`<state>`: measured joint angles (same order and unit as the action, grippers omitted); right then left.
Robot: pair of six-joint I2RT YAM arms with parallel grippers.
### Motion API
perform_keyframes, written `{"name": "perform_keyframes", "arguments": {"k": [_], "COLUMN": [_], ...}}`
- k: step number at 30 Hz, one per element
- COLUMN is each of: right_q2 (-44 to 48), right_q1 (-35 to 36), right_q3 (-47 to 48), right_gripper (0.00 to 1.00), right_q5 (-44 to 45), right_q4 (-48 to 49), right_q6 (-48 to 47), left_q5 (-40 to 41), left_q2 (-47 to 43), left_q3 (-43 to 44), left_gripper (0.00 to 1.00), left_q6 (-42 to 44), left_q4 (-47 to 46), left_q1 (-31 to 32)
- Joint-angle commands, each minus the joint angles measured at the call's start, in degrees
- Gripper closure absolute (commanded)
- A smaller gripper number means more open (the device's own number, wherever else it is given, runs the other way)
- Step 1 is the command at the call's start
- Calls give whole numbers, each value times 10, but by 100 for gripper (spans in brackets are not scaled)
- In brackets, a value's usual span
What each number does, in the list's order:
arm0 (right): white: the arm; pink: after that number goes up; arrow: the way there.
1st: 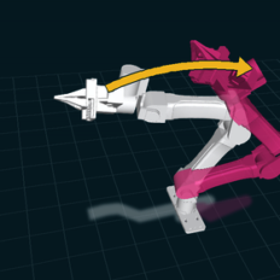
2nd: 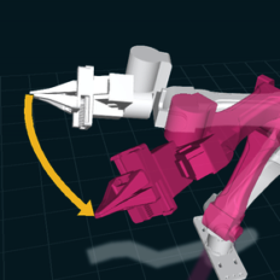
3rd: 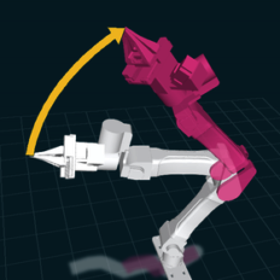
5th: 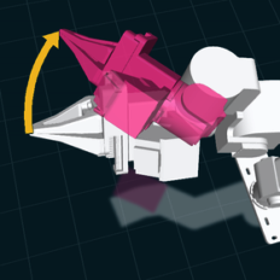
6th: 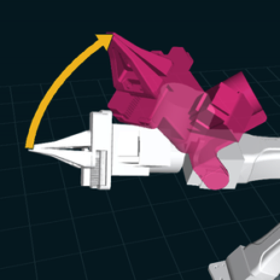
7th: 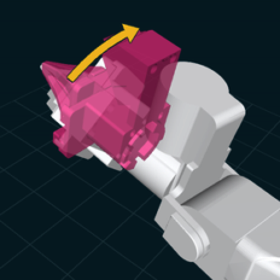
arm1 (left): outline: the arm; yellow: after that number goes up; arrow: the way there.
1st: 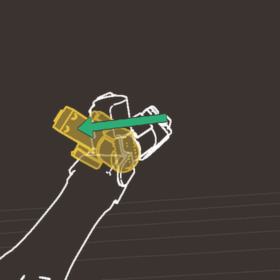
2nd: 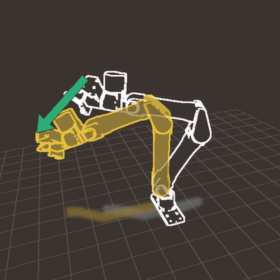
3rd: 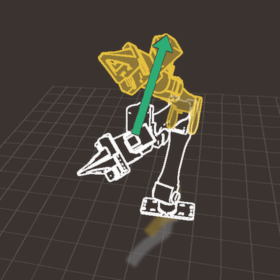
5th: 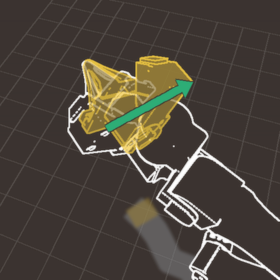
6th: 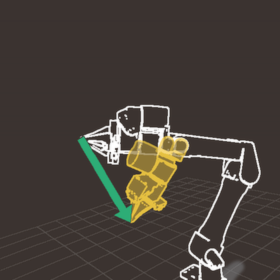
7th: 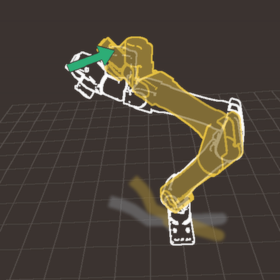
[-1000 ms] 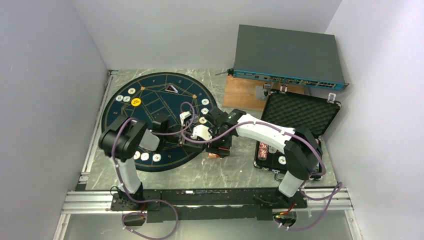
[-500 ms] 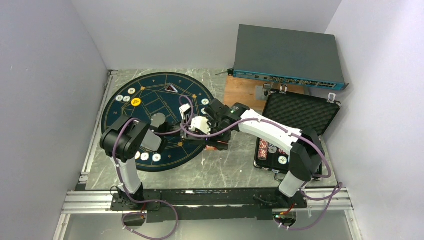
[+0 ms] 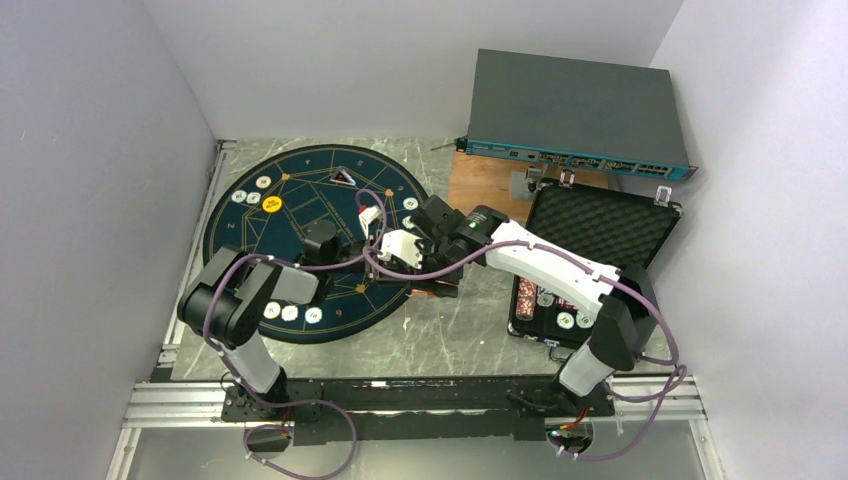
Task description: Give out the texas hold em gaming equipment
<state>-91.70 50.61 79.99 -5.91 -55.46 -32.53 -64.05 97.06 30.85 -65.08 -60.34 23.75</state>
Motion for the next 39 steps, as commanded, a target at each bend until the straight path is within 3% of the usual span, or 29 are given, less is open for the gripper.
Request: {"name": "perform_keyframes", "arguments": {"k": [1, 3, 6, 10, 11, 14, 15, 16, 23, 30, 35, 39], "right_q2": [33, 31, 30, 58, 73, 98, 105, 114, 165, 161, 172, 174], "right_q1": [15, 17, 17, 9, 3, -21, -37, -55, -167, -251, -266, -267], "right_q3": [28, 37, 45, 23, 13, 10, 12, 14, 27, -68, -133, -173], "right_gripper": [97, 96, 95, 89, 78, 25, 9, 1, 0, 0, 2, 9], "right_q5": [20, 20, 15, 14, 5, -34, -54, -86, -261, -405, -473, -540], "right_q4": [25, 28, 26, 47, 56, 49, 43, 32, 20, 102, 173, 269], "right_q6": [-1, -1, 2, 11, 16, 43, 56, 64, 165, 292, 356, 439], "left_q5": [17, 10, 5, 5, 5, 6, 7, 8, 18, 11, 12, 16], "left_q2": [-2, 37, 102, 116, 111, 95, 91, 87, 69, 26, 14, 18], "left_q3": [18, 21, 30, 42, 42, 39, 38, 35, 37, 26, 30, 31], "left_gripper": [20, 22, 42, 70, 77, 98, 100, 100, 100, 100, 100, 100], "left_q6": [36, -49, -195, -239, -240, -240, -239, -238, -241, -225, -228, -234], "left_q4": [29, -84, -308, -351, -351, -351, -351, -351, -352, -351, -352, -352], "left_q1": [29, 41, 46, 49, 49, 48, 47, 47, 47, 55, 60, 64]}}
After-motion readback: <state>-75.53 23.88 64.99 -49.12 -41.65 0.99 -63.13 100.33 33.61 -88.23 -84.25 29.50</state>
